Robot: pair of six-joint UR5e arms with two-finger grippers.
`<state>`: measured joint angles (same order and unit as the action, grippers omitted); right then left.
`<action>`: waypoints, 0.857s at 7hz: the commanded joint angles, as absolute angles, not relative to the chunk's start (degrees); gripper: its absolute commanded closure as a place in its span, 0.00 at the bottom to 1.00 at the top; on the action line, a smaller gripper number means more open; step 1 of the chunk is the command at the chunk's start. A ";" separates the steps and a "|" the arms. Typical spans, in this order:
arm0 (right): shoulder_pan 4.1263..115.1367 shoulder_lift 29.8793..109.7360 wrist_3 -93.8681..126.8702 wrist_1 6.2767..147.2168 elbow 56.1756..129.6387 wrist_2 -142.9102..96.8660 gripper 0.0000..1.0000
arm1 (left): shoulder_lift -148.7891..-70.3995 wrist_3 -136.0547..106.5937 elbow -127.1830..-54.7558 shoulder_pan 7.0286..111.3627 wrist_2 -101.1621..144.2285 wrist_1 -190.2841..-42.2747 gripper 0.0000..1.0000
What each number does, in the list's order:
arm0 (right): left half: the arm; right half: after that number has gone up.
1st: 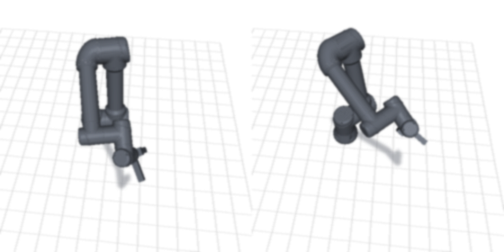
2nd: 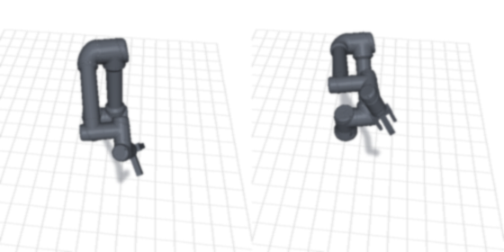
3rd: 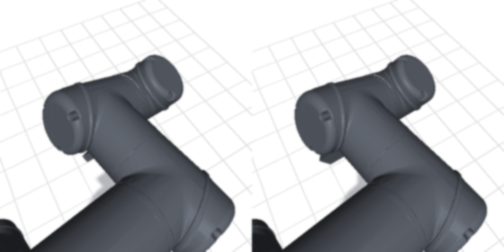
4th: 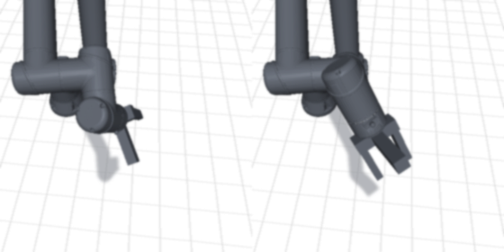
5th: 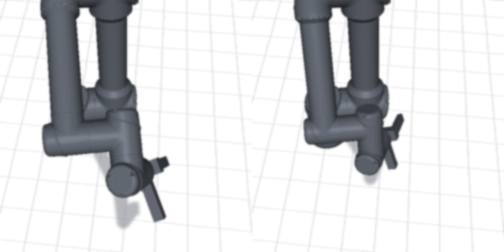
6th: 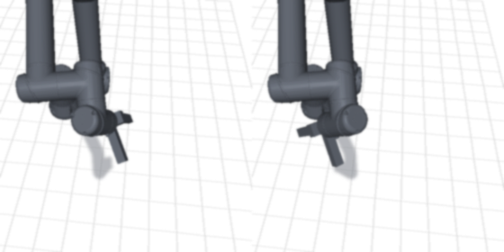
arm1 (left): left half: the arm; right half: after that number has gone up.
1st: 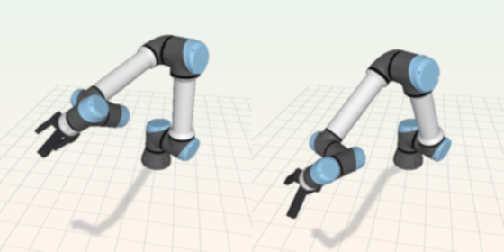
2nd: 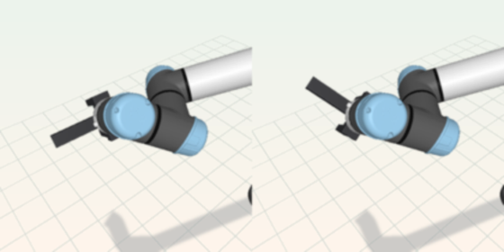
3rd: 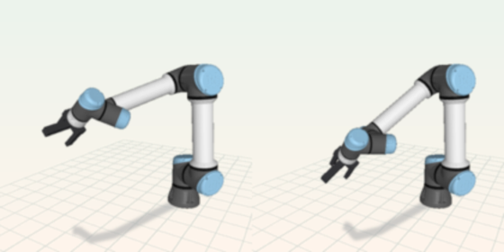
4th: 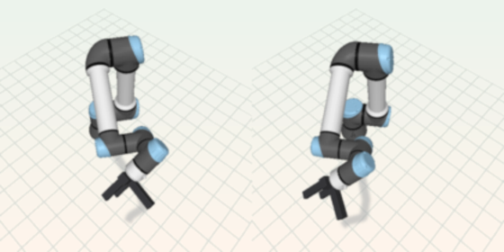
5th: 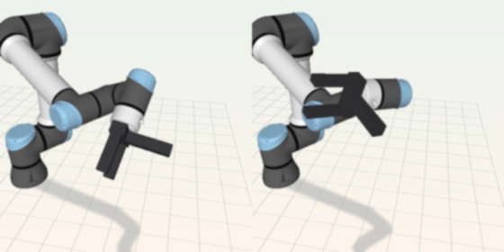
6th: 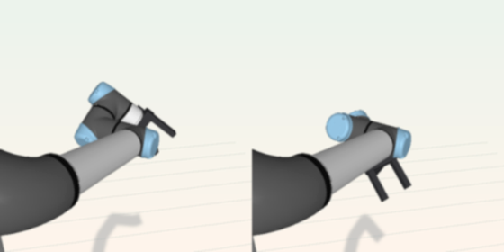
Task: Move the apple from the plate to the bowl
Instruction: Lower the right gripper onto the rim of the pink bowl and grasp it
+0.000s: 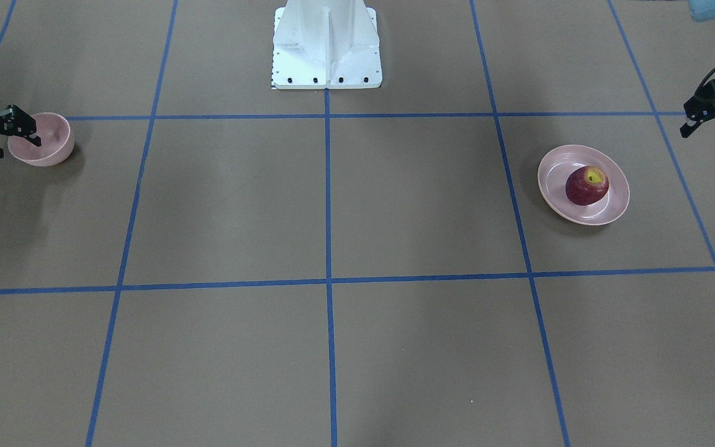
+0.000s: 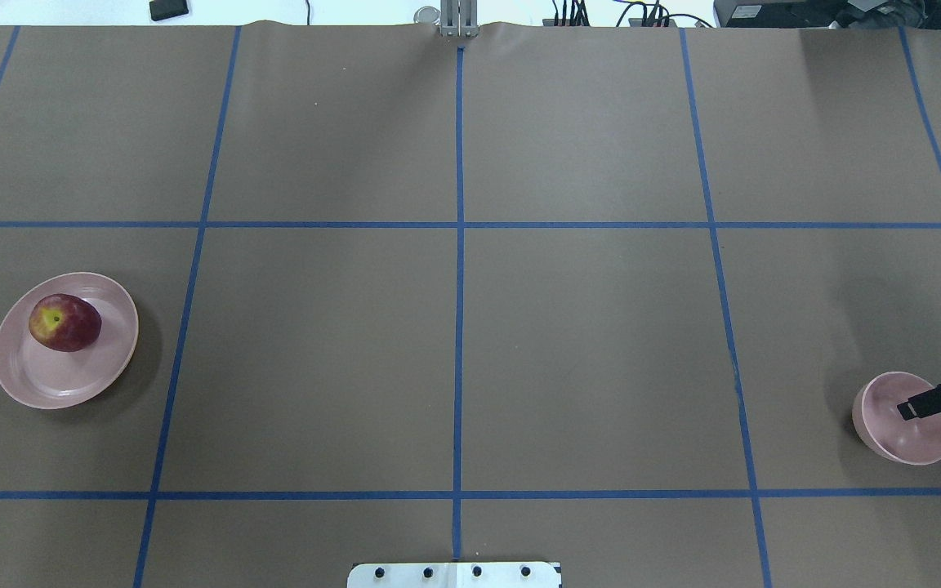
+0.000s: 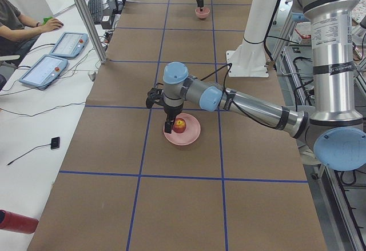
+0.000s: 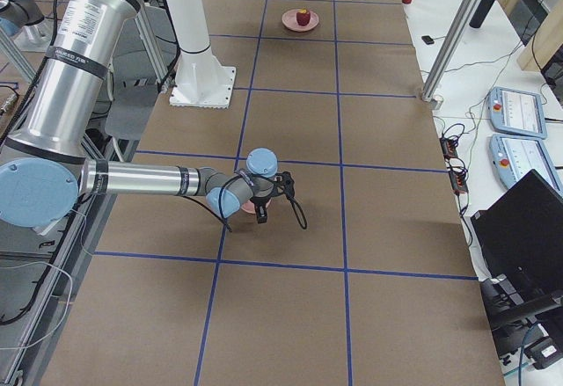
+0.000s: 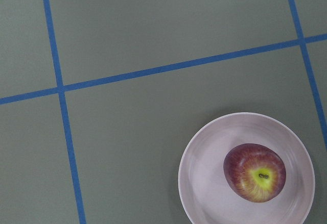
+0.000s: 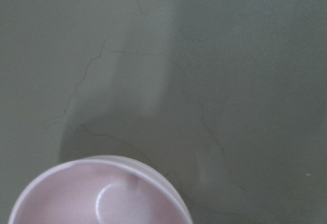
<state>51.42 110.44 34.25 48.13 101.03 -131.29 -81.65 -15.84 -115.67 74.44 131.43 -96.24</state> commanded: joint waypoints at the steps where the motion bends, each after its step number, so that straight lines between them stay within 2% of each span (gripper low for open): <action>1: 51.15 110.48 35.07 47.81 100.64 -131.31 1.00 | -81.65 -15.91 -115.66 74.44 131.48 -96.24 0.02; 4: 51.33 109.52 37.94 48.25 103.08 -132.53 1.00 | -81.65 -16.00 -116.19 74.36 131.57 -96.15 0.02; 5: 51.59 107.68 43.97 48.43 105.44 -133.06 1.00 | -81.65 -16.00 -116.02 74.36 131.49 -96.07 0.02; 6: 51.50 101.92 50.30 50.78 106.08 -133.94 1.00 | -81.65 -16.00 -115.84 74.36 131.48 -96.15 0.02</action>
